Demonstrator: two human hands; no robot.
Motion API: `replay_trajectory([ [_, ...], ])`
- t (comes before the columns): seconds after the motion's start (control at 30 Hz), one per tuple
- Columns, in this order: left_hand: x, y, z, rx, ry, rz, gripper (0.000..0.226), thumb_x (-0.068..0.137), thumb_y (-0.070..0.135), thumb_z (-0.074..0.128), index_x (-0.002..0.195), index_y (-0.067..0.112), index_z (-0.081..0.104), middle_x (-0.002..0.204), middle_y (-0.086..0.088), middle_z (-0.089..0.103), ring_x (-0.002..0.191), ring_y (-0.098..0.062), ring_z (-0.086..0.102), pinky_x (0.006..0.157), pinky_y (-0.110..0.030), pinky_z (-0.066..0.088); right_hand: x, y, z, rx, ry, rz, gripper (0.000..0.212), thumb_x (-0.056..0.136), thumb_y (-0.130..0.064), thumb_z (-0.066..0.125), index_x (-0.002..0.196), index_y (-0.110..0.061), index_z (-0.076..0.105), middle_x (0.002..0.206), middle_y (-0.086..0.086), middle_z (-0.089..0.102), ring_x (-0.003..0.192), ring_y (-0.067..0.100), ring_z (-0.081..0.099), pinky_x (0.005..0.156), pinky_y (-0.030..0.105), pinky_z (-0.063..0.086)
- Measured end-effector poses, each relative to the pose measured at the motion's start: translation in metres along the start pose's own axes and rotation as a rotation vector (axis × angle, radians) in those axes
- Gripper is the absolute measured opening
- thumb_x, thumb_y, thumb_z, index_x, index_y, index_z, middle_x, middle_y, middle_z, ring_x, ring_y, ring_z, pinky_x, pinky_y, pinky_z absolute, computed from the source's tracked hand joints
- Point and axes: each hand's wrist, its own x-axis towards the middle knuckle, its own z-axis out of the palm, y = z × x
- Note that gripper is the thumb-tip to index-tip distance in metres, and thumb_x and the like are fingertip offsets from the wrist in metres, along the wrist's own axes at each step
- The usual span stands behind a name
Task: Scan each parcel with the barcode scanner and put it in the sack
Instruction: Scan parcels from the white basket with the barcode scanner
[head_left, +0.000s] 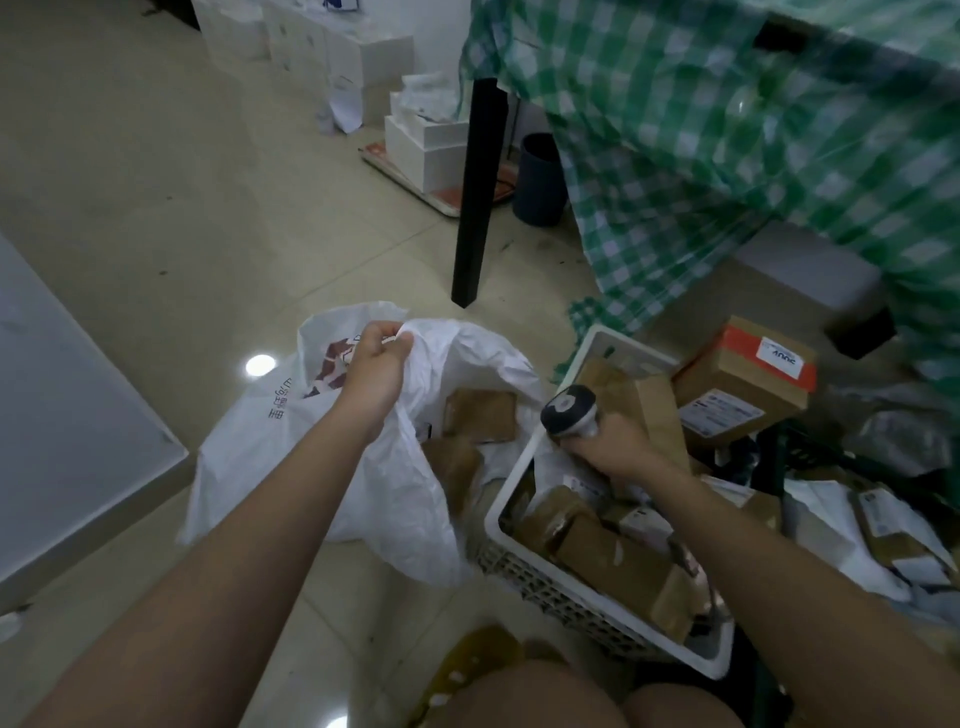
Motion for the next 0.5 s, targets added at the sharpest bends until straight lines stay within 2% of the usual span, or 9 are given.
replay_trajectory([
  [0.07, -0.011, 0.0, 0.011, 0.015, -0.023, -0.01, 0.029, 0.102, 0.027, 0.042, 0.129, 0.018, 0.049, 0.13, -0.01, 0.049, 0.119, -0.029, 0.048, 0.085, -0.032, 0.038, -0.007, 0.025, 0.002, -0.152, -0.031, 0.033, 0.022, 0.091, -0.032, 0.058, 0.088, -0.011, 0.062, 0.086, 0.01, 0.064, 0.077, 0.023, 0.059, 0.059, 0.028, 0.043],
  [0.17, -0.022, -0.006, 0.02, -0.006, -0.019, -0.04, 0.033, 0.103, 0.027, 0.04, 0.134, 0.017, 0.045, 0.136, -0.01, 0.045, 0.125, -0.028, 0.045, 0.09, -0.032, 0.036, -0.004, 0.051, 0.015, -0.202, -0.114, 0.084, 0.031, 0.091, -0.027, 0.058, 0.114, -0.006, 0.056, 0.111, 0.017, 0.061, 0.097, 0.03, 0.058, 0.079, 0.035, 0.049],
  [0.27, -0.028, -0.014, 0.017, -0.016, 0.011, -0.045, 0.032, 0.103, 0.027, 0.039, 0.134, 0.018, 0.044, 0.134, -0.004, 0.045, 0.119, -0.021, 0.044, 0.091, -0.03, 0.035, 0.001, 0.057, 0.031, -0.27, -0.207, 0.055, 0.046, 0.095, -0.031, 0.057, 0.131, -0.002, 0.05, 0.127, 0.021, 0.055, 0.111, 0.035, 0.054, 0.092, 0.041, 0.047],
  [0.37, -0.03, -0.02, 0.011, -0.004, 0.03, -0.027, 0.026, 0.103, 0.027, 0.04, 0.127, 0.02, 0.045, 0.114, 0.005, 0.047, 0.101, -0.011, 0.044, 0.087, -0.025, 0.034, 0.003, 0.05, 0.041, -0.393, -0.209, 0.082, 0.049, 0.095, -0.036, 0.055, 0.131, -0.003, 0.052, 0.128, 0.02, 0.055, 0.114, 0.034, 0.055, 0.088, 0.036, 0.044],
  [0.5, -0.02, -0.034, 0.006, -0.019, 0.101, -0.015, 0.009, 0.103, 0.026, 0.041, 0.11, 0.023, 0.046, 0.078, 0.008, 0.043, 0.067, -0.005, 0.04, 0.062, -0.018, 0.035, 0.022, 0.018, 0.038, -0.403, 0.037, -0.089, 0.035, 0.096, -0.035, 0.049, 0.117, -0.009, 0.061, 0.111, 0.014, 0.065, 0.099, 0.03, 0.061, 0.08, 0.035, 0.049],
])
